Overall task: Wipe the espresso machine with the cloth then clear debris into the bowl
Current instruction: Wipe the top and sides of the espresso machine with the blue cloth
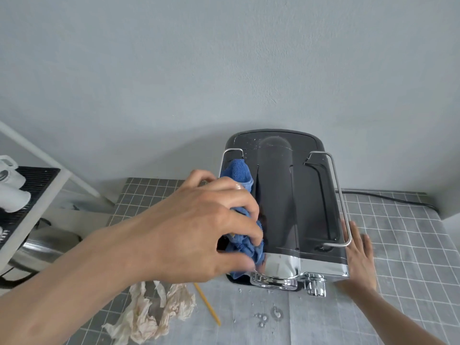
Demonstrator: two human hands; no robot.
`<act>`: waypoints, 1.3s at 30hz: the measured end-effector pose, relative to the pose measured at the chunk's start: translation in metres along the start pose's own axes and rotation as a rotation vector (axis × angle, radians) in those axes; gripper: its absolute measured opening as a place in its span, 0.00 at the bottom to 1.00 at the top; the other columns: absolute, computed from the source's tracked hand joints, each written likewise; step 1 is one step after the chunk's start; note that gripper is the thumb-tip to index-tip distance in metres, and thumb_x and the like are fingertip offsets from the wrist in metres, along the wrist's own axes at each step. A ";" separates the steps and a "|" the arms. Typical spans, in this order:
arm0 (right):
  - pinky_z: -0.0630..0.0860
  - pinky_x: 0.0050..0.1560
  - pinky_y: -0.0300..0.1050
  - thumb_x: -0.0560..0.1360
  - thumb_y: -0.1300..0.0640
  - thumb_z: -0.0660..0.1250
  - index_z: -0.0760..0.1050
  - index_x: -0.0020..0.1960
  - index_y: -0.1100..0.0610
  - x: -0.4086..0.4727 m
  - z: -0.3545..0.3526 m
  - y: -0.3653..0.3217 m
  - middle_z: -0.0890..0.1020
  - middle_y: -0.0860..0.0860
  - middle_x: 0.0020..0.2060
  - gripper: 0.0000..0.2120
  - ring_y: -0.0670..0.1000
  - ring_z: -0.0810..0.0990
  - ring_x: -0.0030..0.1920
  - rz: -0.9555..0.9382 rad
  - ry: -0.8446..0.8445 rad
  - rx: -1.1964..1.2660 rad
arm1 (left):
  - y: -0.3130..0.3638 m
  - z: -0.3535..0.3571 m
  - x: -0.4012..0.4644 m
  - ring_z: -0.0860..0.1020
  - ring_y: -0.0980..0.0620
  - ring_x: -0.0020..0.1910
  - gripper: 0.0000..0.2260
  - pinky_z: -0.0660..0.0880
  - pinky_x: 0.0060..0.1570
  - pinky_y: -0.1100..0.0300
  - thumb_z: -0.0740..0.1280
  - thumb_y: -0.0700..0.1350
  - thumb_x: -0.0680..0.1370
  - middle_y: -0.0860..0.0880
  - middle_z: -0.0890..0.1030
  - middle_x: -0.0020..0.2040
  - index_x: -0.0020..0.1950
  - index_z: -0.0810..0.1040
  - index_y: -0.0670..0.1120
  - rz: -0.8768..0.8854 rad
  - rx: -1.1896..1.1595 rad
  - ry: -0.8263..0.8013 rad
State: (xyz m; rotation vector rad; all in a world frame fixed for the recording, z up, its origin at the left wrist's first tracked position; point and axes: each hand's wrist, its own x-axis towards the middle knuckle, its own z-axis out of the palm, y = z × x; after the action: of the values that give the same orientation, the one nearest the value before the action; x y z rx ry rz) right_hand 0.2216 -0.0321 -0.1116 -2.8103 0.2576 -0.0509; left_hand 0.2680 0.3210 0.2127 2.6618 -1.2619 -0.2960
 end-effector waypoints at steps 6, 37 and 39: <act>0.49 0.83 0.64 0.72 0.67 0.78 0.37 0.83 0.43 -0.003 -0.007 -0.011 0.51 0.49 0.81 0.60 0.35 0.32 0.79 0.022 0.101 0.076 | -0.004 0.001 0.013 0.72 0.61 0.63 0.08 0.64 0.65 0.53 0.70 0.60 0.77 0.64 0.76 0.59 0.55 0.81 0.64 0.036 0.009 0.043; 0.51 0.82 0.63 0.76 0.52 0.77 0.28 0.81 0.37 0.002 0.010 0.005 0.52 0.50 0.83 0.60 0.49 0.44 0.84 -0.035 0.101 -0.007 | 0.000 -0.024 0.052 0.71 0.59 0.53 0.11 0.74 0.54 0.52 0.77 0.51 0.75 0.59 0.75 0.51 0.54 0.79 0.60 -0.063 -0.056 -0.183; 0.49 0.83 0.61 0.76 0.53 0.77 0.29 0.81 0.39 0.002 0.013 0.008 0.52 0.50 0.83 0.59 0.46 0.40 0.84 -0.044 0.106 -0.008 | -0.002 -0.024 0.056 0.71 0.58 0.53 0.12 0.74 0.54 0.52 0.76 0.48 0.76 0.59 0.75 0.51 0.54 0.78 0.60 -0.072 -0.033 -0.138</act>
State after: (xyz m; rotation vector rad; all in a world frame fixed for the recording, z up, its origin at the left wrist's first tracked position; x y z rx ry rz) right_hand 0.2234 -0.0355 -0.1266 -2.8251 0.2213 -0.2102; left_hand 0.3101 0.2809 0.2296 2.7036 -1.1883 -0.5145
